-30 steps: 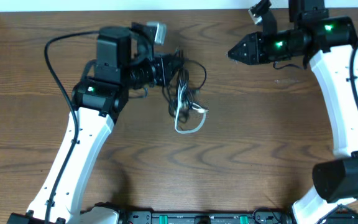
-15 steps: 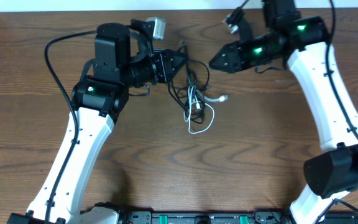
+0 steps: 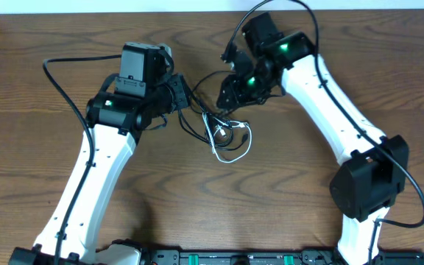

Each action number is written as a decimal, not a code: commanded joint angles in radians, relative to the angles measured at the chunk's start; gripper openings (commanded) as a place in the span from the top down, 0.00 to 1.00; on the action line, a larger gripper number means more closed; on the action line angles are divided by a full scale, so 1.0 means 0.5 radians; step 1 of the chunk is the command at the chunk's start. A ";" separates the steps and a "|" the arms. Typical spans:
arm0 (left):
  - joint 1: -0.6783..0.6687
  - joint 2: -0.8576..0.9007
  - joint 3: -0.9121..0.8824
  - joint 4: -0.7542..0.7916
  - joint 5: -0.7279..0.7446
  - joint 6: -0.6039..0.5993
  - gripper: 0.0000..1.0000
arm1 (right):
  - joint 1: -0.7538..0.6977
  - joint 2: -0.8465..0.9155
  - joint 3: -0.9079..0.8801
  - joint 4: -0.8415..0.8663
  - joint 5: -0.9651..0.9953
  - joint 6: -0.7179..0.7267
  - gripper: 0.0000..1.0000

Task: Untangle cables
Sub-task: 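Grasp the white cable with the right gripper beside the left gripper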

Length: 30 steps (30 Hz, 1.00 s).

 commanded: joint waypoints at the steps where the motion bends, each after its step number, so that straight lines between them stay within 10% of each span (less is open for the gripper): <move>1: 0.008 0.018 0.057 0.011 -0.111 0.027 0.93 | 0.066 0.038 -0.002 -0.009 0.035 0.056 0.61; 30: 0.008 0.018 0.056 -0.031 -0.119 0.034 0.93 | 0.311 0.202 -0.254 0.171 0.232 0.135 0.62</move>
